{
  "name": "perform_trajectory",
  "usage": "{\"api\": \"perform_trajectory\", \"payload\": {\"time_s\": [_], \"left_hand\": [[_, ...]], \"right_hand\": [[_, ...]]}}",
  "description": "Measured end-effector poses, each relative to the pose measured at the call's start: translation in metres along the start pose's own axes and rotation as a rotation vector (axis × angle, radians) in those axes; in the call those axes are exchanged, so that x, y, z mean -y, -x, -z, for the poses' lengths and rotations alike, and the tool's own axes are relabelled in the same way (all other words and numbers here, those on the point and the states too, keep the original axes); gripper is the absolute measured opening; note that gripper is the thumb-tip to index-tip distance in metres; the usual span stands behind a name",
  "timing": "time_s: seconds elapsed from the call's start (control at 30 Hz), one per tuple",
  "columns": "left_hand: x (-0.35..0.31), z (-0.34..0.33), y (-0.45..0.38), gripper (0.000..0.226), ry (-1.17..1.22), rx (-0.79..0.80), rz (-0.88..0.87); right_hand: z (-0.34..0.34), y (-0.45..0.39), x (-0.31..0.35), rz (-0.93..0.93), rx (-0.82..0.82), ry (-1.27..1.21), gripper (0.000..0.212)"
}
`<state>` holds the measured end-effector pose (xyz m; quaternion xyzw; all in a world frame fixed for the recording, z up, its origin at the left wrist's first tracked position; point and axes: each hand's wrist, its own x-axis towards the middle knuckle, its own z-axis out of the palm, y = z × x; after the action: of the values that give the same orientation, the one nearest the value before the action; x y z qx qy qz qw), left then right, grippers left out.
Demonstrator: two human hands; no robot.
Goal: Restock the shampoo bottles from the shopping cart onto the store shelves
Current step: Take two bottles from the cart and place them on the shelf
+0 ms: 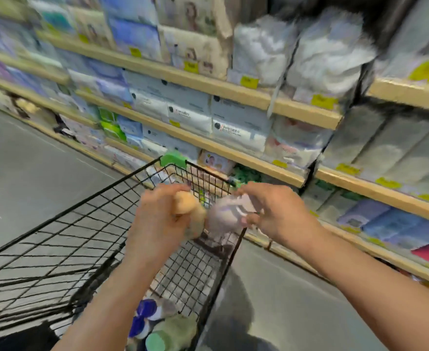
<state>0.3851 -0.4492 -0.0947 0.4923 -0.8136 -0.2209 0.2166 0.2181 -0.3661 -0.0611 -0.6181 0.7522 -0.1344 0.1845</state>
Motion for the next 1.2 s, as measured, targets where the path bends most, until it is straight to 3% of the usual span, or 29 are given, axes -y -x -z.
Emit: {"api": "perform_trajectory", "payload": {"time_s": [0.13,0.33,0.5,0.87,1.03,1.2], "left_hand": [[-0.068,0.007,0.008,0.046,0.177,-0.005,-0.073],[-0.185,-0.011,0.035,0.044,0.226,-0.11,-0.295],[-0.286,-0.048,0.056,0.044,0.334,-0.106,-0.422],[-0.453,-0.123,0.097,0.051,0.441,0.026,-0.706],[-0.509,-0.14,0.096,0.048,0.47,0.006,-0.883],[-0.567,-0.167,0.077,0.043,0.545,-0.062,-1.05]], "right_hand": [[0.05,0.043,-0.027,-0.048,-0.205,-0.128,0.045],[0.124,0.131,-0.089,0.034,-0.455,-0.177,0.041],[0.172,0.207,-0.153,0.07,-0.549,-0.025,0.046],[0.233,0.338,-0.265,-0.102,-0.691,0.101,0.045],[0.257,0.369,-0.305,-0.094,-0.942,0.265,0.046],[0.283,0.387,-0.345,-0.117,-1.085,0.386,0.047]]}}
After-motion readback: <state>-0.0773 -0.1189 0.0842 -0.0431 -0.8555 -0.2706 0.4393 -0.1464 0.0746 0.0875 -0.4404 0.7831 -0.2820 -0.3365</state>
